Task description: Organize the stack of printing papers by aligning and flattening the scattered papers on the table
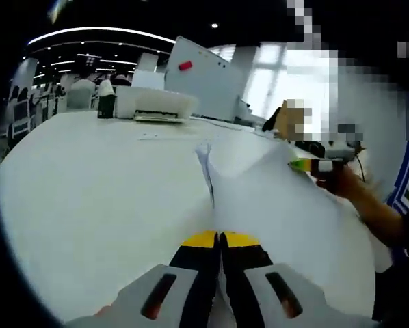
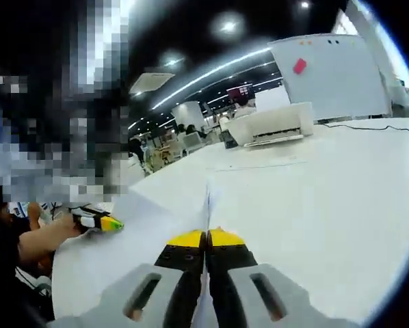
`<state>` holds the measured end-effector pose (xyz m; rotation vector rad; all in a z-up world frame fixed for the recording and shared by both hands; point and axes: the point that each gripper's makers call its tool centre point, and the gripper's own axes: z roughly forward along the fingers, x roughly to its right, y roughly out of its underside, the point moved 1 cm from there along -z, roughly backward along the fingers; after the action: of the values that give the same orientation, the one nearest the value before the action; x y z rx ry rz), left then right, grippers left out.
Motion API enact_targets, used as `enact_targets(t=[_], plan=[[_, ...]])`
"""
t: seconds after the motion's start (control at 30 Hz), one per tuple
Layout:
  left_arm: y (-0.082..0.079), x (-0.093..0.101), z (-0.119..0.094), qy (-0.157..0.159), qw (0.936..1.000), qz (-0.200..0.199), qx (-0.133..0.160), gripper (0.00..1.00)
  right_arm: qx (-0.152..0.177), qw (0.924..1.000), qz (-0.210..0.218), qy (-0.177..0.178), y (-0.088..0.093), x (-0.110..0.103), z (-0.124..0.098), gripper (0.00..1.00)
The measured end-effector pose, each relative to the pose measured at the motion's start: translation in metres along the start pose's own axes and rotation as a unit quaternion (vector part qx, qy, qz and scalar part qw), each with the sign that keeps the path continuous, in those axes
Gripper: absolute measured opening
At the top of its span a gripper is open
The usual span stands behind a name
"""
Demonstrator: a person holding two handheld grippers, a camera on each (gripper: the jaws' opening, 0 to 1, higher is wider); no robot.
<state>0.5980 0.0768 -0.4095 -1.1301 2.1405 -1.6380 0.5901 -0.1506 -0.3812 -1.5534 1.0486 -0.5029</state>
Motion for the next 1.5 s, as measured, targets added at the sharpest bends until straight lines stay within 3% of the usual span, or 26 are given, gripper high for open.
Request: enact_targets(t=[0.07, 0.2, 0.37, 0.63, 0.87, 1.07, 1.23, 1.43, 1.47, 1.5], plan=[[0.001, -0.002, 0.000, -0.005, 1.0000, 0.005, -0.002, 0.07, -0.007, 0.9997, -0.013, 0.022, 0.005, 0.005, 0.002, 0.00], [0.003, -0.003, -0.001, -0.006, 1.0000, 0.004, 0.004, 0.08, -0.008, 0.9993, -0.020, 0.029, 0.009, 0.004, 0.002, 0.04], [0.001, -0.005, -0.001, -0.013, 0.9999, 0.007, 0.009, 0.10, -0.008, 0.9993, -0.007, 0.035, 0.011, 0.017, 0.003, 0.11], [0.001, -0.010, -0.002, -0.041, 0.9987, 0.026, 0.015, 0.22, -0.012, 0.9983, -0.025, 0.052, 0.013, 0.029, 0.007, 0.25], [-0.002, -0.014, -0.005, -0.064, 0.9967, 0.040, 0.029, 0.39, -0.007, 0.9973, -0.038, 0.062, 0.011, 0.039, 0.007, 0.33], [-0.001, -0.019, -0.013, -0.094, 0.9932, 0.060, 0.035, 0.52, 0.008, 0.9980, -0.025, 0.058, 0.006, 0.044, 0.000, 0.49], [0.000, -0.013, -0.022, -0.087, 0.9924, 0.074, 0.047, 0.68, 0.030, 0.9972, -0.023, 0.064, -0.003, 0.049, -0.011, 0.63], [0.003, 0.001, -0.034, -0.072, 0.9913, 0.106, 0.027, 0.89, -0.001, 0.9969, -0.052, 0.060, 0.008, 0.043, -0.025, 0.78], [0.004, 0.004, -0.036, -0.070, 0.9914, 0.108, 0.022, 0.97, -0.002, 0.9967, -0.055, 0.059, 0.008, 0.041, -0.028, 0.82], [0.005, 0.006, -0.039, -0.068, 0.9914, 0.111, 0.018, 0.96, -0.003, 0.9966, -0.059, 0.058, 0.008, 0.040, -0.031, 0.84]])
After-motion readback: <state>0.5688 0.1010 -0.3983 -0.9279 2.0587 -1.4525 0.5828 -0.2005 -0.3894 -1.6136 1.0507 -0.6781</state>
